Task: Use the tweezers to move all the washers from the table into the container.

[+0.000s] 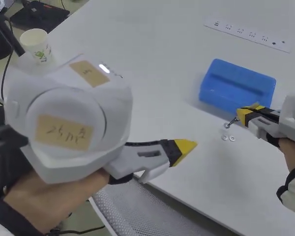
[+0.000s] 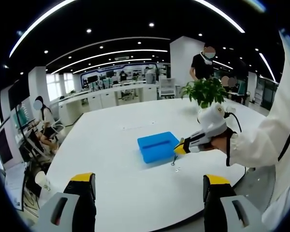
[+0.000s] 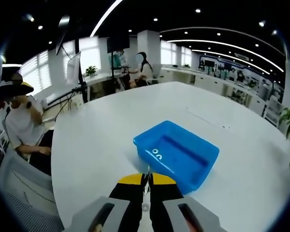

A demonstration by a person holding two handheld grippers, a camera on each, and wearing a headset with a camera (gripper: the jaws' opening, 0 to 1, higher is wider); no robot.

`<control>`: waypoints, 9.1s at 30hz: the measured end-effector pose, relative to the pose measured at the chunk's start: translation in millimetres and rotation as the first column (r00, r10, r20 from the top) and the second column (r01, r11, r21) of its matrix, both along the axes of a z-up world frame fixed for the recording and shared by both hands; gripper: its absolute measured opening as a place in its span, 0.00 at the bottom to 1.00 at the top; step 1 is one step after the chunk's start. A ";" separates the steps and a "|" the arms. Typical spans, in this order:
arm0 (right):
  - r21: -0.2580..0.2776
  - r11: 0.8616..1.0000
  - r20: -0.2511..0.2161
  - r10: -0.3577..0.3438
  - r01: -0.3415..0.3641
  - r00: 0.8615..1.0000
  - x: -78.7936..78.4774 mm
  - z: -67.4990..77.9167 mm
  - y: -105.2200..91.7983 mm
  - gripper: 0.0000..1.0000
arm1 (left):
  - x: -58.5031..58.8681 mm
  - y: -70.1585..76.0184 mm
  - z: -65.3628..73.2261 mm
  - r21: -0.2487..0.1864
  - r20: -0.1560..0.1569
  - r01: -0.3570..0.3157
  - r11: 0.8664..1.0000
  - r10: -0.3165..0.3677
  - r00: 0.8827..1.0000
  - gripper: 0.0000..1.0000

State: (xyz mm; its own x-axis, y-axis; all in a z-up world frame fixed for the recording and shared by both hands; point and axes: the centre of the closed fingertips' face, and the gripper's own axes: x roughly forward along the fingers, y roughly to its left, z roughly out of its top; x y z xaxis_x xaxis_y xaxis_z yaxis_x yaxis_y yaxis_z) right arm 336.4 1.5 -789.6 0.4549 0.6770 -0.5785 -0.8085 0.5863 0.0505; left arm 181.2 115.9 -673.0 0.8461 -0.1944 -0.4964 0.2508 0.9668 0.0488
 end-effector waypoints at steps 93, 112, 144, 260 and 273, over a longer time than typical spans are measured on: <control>-0.105 0.992 0.104 0.083 -0.072 0.991 66.4 -13.4 44.1 0.00 | 13.9 -3.5 2.6 -0.046 0.058 -0.016 0.999 0.019 0.998 0.87; -0.099 0.995 0.113 0.037 -0.026 0.993 69.8 -9.2 38.8 0.02 | 10.1 -6.2 -7.0 -0.052 0.012 -0.001 0.999 0.001 1.000 0.92; 0.008 0.999 0.097 0.049 -0.050 0.994 13.9 27.8 6.8 0.01 | 6.2 -3.6 3.4 -0.041 0.023 -0.011 0.999 0.012 1.000 0.99; 0.002 1.000 0.188 -0.010 0.010 0.982 52.8 48.8 -0.2 0.00 | 1.9 -14.9 -9.2 -0.037 -0.034 0.034 0.999 -0.035 0.999 0.99; -0.085 0.996 0.174 0.012 0.003 0.985 69.8 14.0 5.3 0.00 | 0.1 -18.3 -12.5 -0.037 -0.047 0.049 0.998 -0.051 0.998 0.99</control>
